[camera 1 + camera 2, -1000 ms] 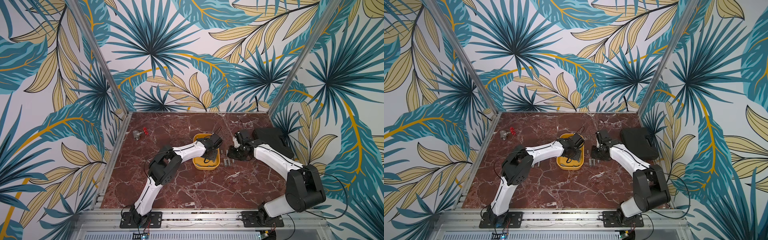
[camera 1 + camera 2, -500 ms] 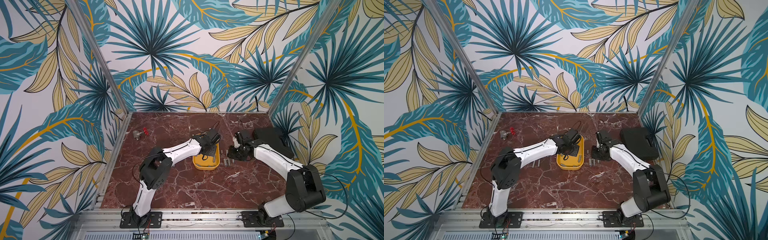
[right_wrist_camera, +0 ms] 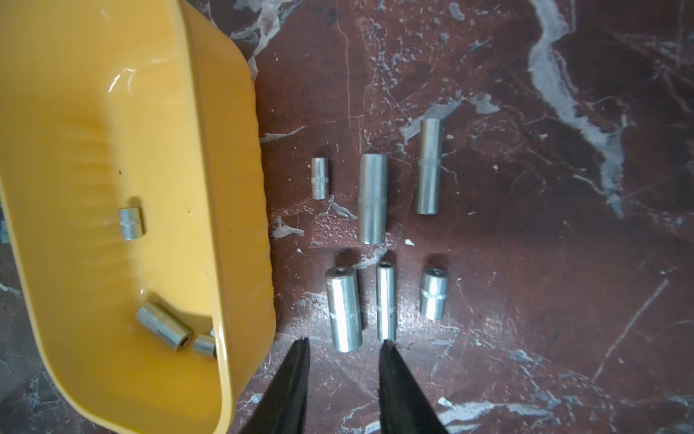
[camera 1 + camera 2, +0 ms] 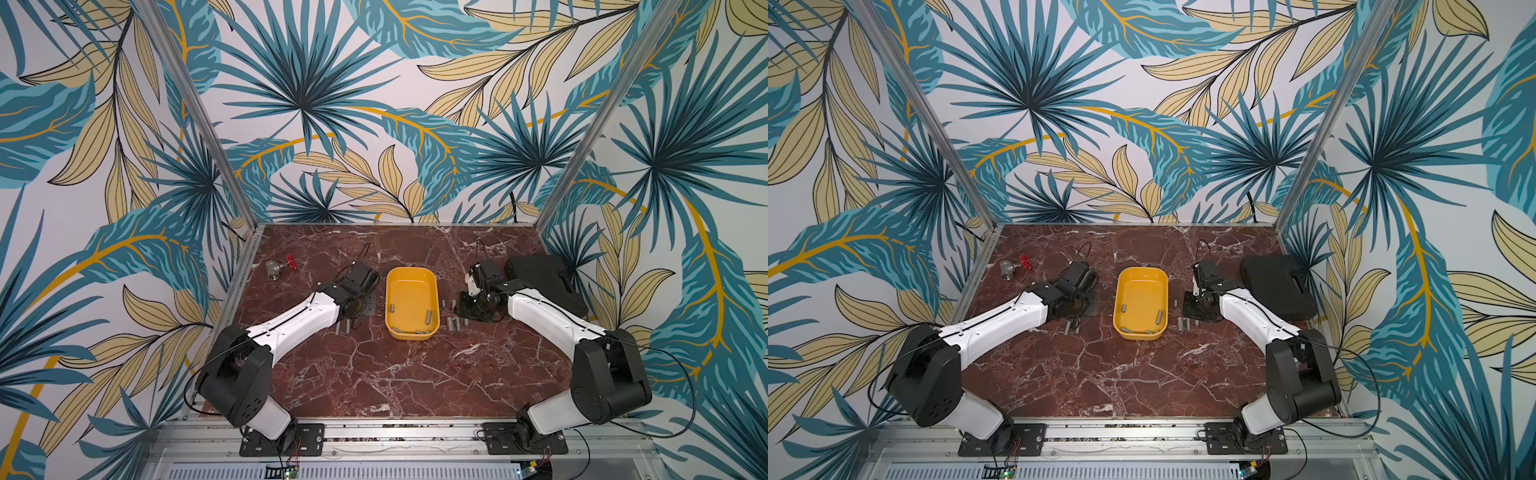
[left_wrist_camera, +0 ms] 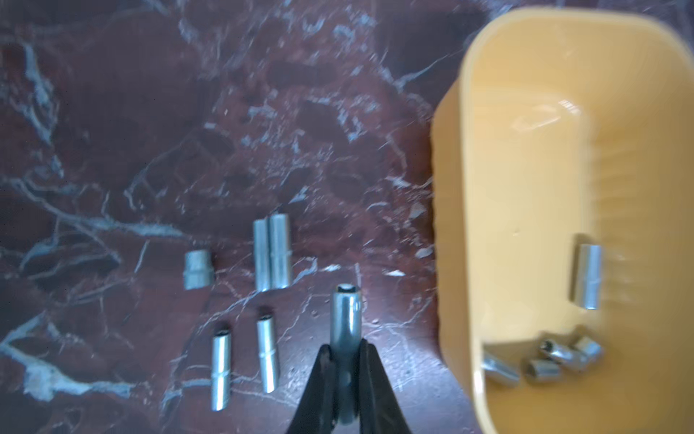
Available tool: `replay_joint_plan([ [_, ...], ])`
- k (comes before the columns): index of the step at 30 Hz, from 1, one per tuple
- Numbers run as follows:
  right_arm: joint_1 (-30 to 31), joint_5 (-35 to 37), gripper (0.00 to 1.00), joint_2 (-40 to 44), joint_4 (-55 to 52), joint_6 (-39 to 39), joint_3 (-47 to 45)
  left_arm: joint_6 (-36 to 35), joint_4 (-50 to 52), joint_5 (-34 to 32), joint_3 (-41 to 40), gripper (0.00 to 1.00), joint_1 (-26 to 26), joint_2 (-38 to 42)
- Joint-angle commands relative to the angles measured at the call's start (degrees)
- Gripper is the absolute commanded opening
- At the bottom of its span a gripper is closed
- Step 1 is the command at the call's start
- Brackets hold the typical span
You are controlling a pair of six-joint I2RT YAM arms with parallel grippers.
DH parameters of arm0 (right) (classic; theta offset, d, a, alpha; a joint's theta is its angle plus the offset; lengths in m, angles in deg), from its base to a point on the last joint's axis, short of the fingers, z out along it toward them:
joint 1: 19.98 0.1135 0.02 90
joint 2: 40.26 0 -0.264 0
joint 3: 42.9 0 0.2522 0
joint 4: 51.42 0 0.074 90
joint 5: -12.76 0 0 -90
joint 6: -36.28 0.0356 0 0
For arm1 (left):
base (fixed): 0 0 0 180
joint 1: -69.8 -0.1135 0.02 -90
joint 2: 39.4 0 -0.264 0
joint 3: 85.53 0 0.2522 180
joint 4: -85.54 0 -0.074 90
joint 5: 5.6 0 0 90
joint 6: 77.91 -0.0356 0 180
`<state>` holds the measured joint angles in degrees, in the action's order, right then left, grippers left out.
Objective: Take out the socket from the storage box
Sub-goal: Place the socket head at the center of the board.
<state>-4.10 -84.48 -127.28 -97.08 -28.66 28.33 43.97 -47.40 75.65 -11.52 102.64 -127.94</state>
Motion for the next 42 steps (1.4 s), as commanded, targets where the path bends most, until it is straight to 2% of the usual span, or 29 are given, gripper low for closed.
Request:
replay_joint_plan([
  [1,-0.2,-0.7,0.33,-0.8,0.5,0.6,-1.4,2.0,-1.6,1.1,-4.3,0.08,-0.5,1.3],
  [15,-0.1,-0.5,0.33,-0.3,0.3,0.4,-1.9,3.2,-4.7,2.7,-7.3,0.09,-0.7,-6.8],
  [25,-0.1,-0.6,0.33,-0.4,0.3,0.4,-1.8,3.0,-5.0,1.7,-7.8,0.12,-1.1,-8.0],
  [36,-0.1,-0.8,0.34,-0.4,-0.1,0.2,-1.1,3.1,-4.9,1.1,-8.0,0.28,-1.3,-7.7],
  [42,-0.1,-1.0,0.34,-0.2,-1.6,-0.6,1.8,2.8,-5.0,1.1,-7.8,0.29,-1.3,-6.7],
])
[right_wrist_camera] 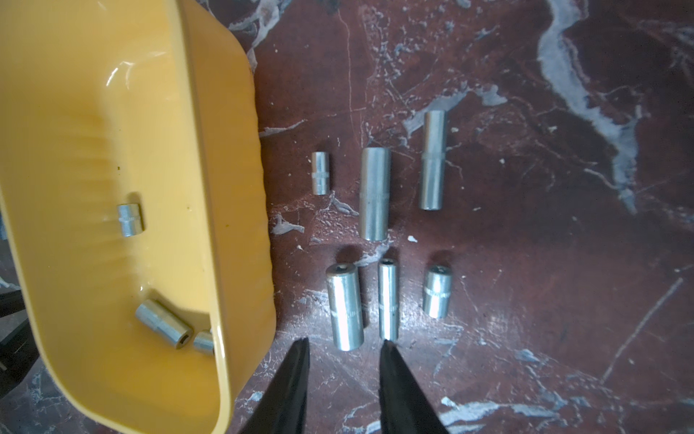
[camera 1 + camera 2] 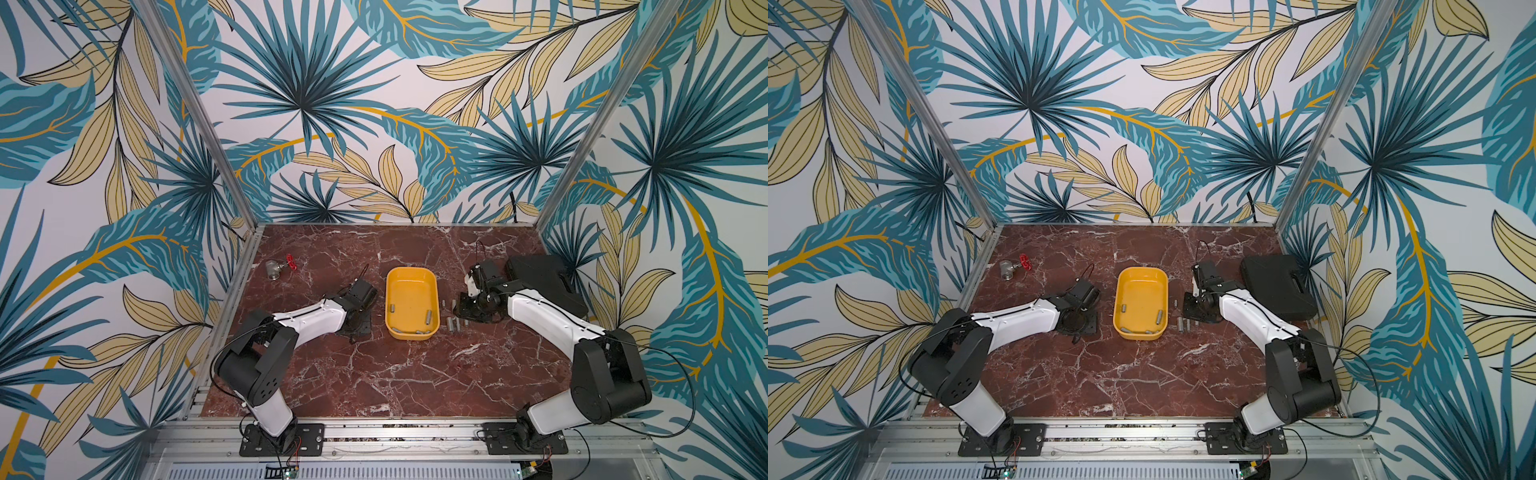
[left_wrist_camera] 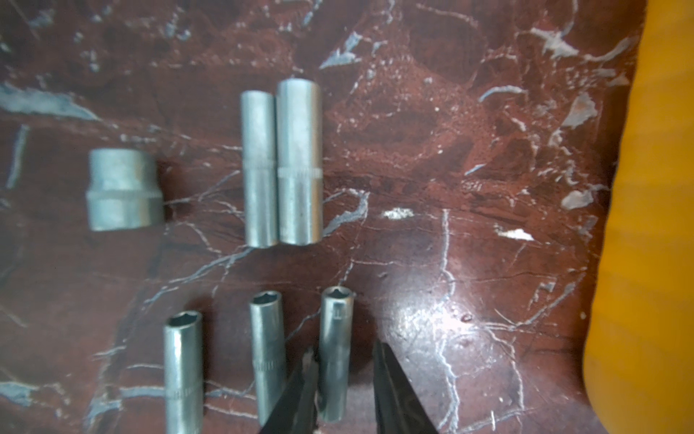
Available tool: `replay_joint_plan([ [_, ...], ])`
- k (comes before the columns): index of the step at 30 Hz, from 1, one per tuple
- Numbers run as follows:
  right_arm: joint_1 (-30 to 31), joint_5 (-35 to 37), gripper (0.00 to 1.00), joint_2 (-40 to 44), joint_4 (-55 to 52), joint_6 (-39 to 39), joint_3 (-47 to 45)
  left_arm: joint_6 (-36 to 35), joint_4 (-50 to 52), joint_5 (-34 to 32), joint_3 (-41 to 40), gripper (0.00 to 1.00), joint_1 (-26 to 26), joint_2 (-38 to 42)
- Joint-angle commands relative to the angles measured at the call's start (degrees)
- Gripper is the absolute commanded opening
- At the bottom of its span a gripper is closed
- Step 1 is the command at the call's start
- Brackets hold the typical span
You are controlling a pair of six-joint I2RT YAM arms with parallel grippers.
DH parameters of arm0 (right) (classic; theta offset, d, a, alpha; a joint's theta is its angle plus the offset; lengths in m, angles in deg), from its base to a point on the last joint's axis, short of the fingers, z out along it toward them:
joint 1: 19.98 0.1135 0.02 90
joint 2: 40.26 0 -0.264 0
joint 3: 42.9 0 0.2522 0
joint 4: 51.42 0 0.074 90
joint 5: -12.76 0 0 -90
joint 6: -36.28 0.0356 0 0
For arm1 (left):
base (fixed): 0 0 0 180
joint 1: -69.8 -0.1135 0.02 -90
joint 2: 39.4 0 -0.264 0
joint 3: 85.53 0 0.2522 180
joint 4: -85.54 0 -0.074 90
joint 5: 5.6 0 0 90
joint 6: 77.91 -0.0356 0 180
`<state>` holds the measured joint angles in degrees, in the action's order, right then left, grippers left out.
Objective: Take out the socket from the storage box
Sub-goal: Place the socket head at the center of the board.
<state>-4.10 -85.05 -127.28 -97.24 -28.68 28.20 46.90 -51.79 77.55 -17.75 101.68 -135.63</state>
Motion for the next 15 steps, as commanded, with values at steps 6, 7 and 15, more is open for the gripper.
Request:
replay_joint_plan([
  [6,0.0,-0.6,0.34,-0.2,-3.3,-1.7,5.6,-0.7,-0.1,-0.7,-0.8,0.30,-0.3,2.8],
  [7,0.1,-0.7,0.34,-0.3,-3.6,-1.8,6.2,-0.7,0.3,-0.9,-0.5,0.30,-0.3,3.0],
  [15,4.2,-0.5,0.34,-2.0,-5.0,-2.0,12.3,-1.1,3.9,-4.4,0.9,0.33,-0.3,7.9],
])
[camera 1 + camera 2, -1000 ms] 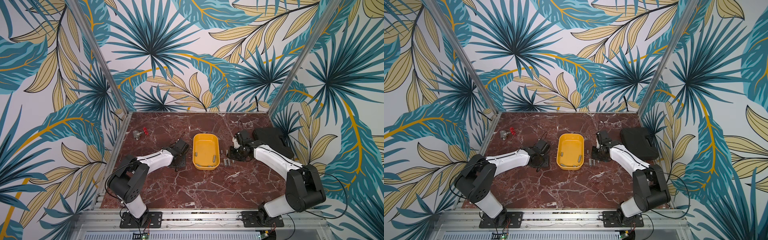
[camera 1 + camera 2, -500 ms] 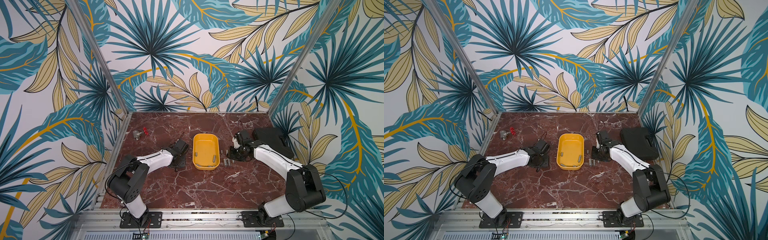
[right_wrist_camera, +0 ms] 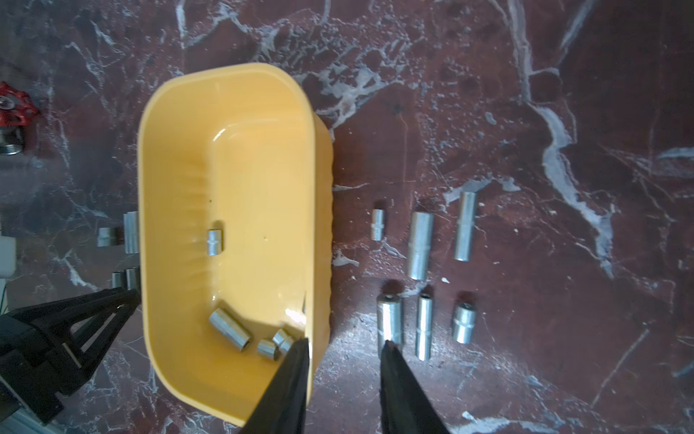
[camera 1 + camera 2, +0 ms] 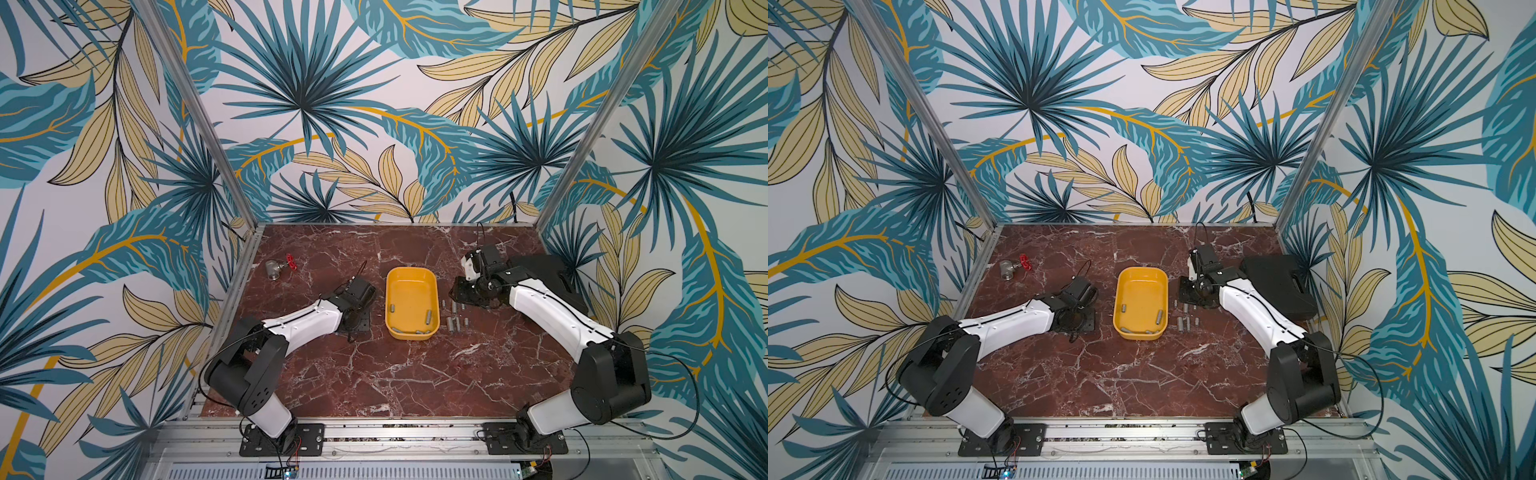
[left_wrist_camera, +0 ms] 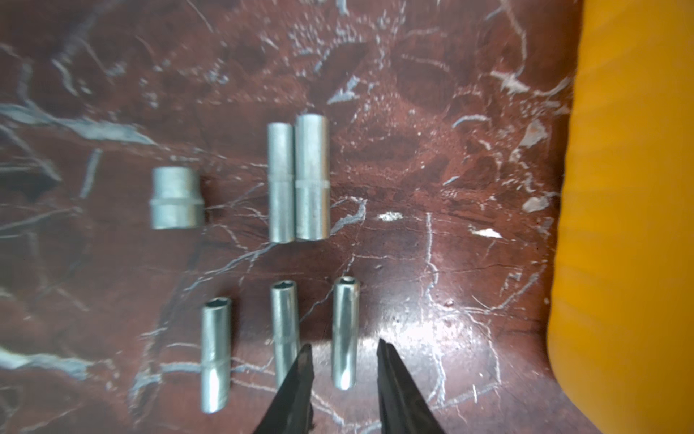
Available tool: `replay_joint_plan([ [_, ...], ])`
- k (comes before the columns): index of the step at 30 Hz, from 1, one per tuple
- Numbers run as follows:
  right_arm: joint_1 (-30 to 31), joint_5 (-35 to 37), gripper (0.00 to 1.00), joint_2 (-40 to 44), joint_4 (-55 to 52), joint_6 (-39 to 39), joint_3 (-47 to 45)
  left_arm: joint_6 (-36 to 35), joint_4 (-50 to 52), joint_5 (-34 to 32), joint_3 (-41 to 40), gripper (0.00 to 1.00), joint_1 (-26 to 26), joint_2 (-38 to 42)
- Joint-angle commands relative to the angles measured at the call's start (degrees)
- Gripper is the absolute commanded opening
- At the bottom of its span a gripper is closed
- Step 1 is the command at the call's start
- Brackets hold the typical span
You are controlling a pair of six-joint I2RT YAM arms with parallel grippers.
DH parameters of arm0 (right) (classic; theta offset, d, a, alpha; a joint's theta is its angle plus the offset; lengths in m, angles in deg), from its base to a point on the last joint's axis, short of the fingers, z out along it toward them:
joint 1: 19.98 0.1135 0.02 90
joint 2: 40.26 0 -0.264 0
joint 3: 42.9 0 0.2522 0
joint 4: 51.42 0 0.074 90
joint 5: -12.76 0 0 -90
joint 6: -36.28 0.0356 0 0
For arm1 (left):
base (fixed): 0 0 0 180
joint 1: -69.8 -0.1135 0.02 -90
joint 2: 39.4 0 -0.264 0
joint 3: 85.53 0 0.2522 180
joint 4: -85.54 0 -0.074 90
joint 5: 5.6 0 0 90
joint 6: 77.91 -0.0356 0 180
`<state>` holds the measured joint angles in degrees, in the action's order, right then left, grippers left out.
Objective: Take out the socket from the storage box
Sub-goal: Place the socket head at the center of the board, then pick up the socket head from the storage box.
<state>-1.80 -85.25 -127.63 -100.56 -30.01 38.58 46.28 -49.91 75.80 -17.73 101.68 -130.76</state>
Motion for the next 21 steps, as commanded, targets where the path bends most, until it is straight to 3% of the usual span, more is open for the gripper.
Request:
replay_joint_plan([
  [1,3.0,-0.2,0.34,-2.3,-1.6,-0.6,2.9,-0.5,2.5,-3.4,0.9,0.34,-0.3,4.0],
  [10,13.1,0.3,0.37,-14.4,0.3,1.2,11.6,1.6,4.0,-6.0,-2.3,0.37,-1.3,11.7],
  [21,17.3,0.7,0.37,-26.7,0.0,1.7,19.8,5.1,3.8,-6.3,-9.7,0.40,-2.2,18.3],
])
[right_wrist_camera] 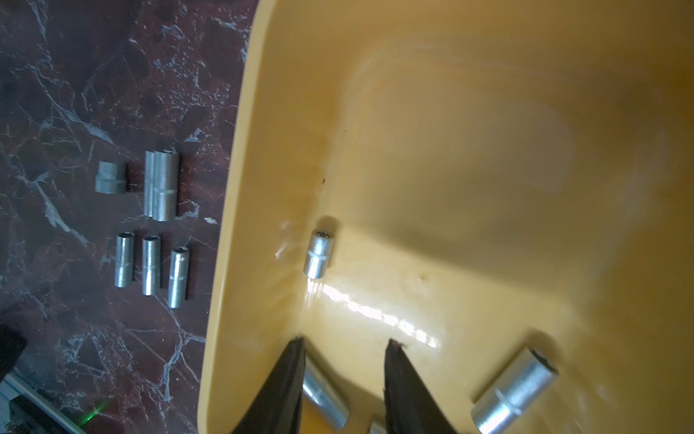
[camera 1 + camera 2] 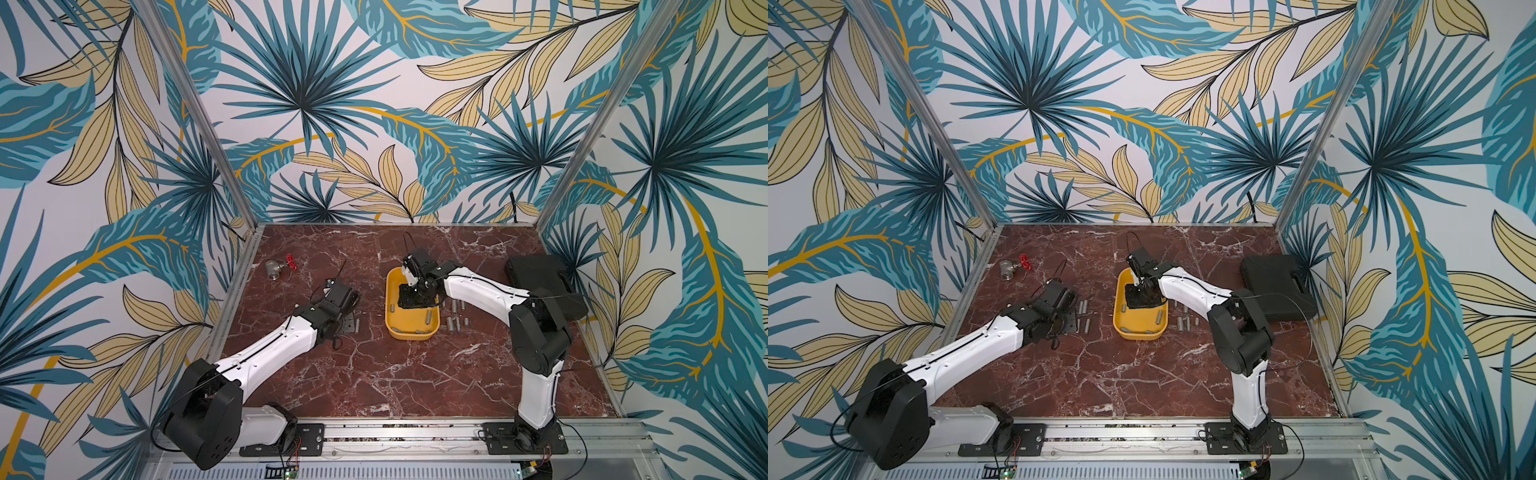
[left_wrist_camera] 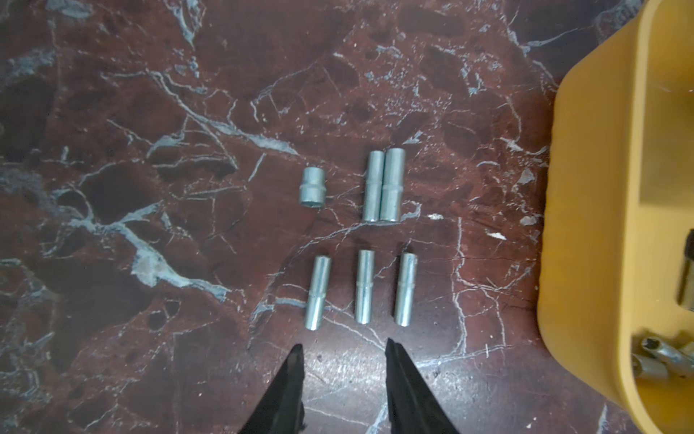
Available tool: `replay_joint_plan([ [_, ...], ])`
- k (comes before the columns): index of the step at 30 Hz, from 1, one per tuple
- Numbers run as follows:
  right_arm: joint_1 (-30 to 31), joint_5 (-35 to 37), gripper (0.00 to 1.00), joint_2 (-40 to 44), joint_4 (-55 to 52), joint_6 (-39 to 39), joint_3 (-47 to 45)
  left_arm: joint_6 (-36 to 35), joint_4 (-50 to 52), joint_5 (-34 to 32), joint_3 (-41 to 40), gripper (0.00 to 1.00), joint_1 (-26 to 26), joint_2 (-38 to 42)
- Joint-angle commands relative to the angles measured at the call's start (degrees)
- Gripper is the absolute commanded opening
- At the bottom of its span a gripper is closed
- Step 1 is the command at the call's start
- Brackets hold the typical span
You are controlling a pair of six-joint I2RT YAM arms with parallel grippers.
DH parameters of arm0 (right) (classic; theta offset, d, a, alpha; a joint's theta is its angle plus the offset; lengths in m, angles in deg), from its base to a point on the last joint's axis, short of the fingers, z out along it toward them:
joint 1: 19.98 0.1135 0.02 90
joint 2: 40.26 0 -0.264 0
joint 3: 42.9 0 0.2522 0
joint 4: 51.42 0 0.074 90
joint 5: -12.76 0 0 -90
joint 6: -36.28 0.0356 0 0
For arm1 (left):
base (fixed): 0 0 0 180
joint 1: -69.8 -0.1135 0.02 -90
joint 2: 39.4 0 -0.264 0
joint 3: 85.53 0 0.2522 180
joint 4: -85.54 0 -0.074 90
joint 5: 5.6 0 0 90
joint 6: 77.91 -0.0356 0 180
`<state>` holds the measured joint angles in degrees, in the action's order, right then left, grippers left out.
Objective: Take out the socket from the storage box
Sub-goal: Pick up the socket head from the storage box.
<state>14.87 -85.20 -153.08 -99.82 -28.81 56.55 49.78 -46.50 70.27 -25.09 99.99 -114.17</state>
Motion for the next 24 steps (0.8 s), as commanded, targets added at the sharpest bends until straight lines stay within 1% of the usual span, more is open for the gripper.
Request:
replay_joint_plan([
  [1,0.8,0.7,0.37,-2.2,-1.0,0.5,2.5,1.8,0.3,-0.7,-2.9,0.40,-0.5,2.2],
  [13,2.3,1.3,0.36,-9.9,-3.1,-0.1,8.2,2.7,0.3,-1.0,-5.3,0.41,-0.6,5.0],
  [19,3.2,3.0,0.33,-12.9,-5.1,-1.2,9.9,2.5,-0.3,-0.6,-5.4,0.41,-0.8,5.2],
  [24,3.6,6.1,0.31,-14.2,-7.1,-2.6,10.2,2.6,-0.6,-0.6,-5.8,0.41,-0.8,5.2],
])
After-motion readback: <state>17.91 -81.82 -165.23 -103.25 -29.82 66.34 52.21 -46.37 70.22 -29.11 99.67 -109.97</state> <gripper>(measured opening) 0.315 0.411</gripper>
